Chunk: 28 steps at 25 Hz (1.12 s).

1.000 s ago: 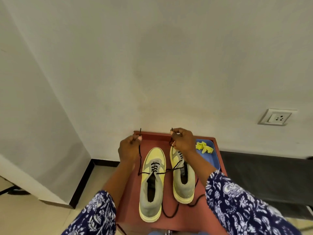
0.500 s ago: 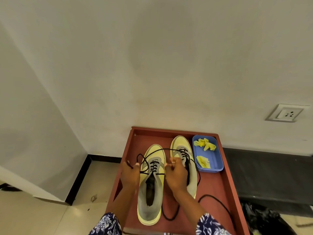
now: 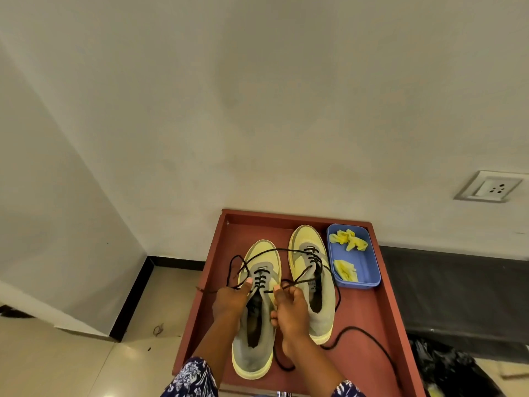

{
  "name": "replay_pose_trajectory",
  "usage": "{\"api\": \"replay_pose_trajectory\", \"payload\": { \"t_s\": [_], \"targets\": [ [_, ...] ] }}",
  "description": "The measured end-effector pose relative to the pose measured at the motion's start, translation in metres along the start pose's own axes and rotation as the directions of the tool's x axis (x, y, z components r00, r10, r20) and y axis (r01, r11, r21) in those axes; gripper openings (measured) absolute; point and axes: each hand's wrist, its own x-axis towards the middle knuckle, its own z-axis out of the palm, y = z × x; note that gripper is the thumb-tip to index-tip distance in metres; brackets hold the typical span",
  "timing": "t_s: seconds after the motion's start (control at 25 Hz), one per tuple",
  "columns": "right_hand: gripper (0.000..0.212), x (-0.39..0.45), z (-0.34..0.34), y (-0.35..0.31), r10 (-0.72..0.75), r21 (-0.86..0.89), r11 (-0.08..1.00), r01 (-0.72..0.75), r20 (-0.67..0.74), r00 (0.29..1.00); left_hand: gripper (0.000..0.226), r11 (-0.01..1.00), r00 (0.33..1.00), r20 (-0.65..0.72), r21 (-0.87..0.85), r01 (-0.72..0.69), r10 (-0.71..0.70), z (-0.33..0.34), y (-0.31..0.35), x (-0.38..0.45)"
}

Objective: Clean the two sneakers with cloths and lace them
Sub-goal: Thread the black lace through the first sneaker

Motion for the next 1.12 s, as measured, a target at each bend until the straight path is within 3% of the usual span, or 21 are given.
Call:
{"api": "replay_pose_trajectory", "payload": {
  "t_s": [0.12,0.24,0.36,0.48,0.64,0.84,0.92,1.12],
  "targets": [
    [0.01,0.002,-0.001,-0.007,-0.03,0.011,0.999,0.03,0.008,1.0,0.016,0.971,0.994,0.077,-0.232,-0.063,0.083,0.002,0.004,-0.005],
    [0.013,0.01,-0.001,-0.009,-0.07,-0.068,0.995,0.074,0.06,0.996,0.009,0.926,0.97,0.116,-0.339,-0.165,0.215,-0.001,0.006,-0.014],
    [0.015,0.016,0.001,-0.011,-0.109,-0.13,0.984,0.123,0.11,0.988,0.014,0.919,0.949,0.101,-0.301,-0.256,0.298,-0.006,0.004,-0.013],
    [0.015,0.018,0.003,-0.014,-0.07,-0.08,0.994,0.079,0.115,0.991,0.015,0.929,0.935,0.101,-0.191,-0.318,0.341,-0.01,-0.002,-0.005],
    [0.016,0.016,0.002,-0.017,0.0,0.029,1.0,-0.003,0.092,0.996,0.019,0.934,0.944,0.08,-0.194,-0.301,0.321,-0.011,-0.007,0.0],
    [0.019,0.015,0.004,-0.019,0.029,0.078,0.996,-0.036,0.09,0.996,0.021,0.893,0.961,0.128,-0.417,-0.17,0.243,-0.009,-0.002,-0.009],
    [0.021,0.015,0.005,-0.019,-0.008,0.024,1.0,0.006,0.117,0.993,0.02,0.906,0.947,0.164,-0.374,-0.2,0.277,-0.011,0.001,-0.008],
    [0.033,0.016,0.005,-0.03,-0.182,-0.23,0.944,0.237,0.238,0.954,0.017,0.893,0.878,0.21,0.044,-0.449,0.431,-0.011,0.009,-0.005]
  ]
}}
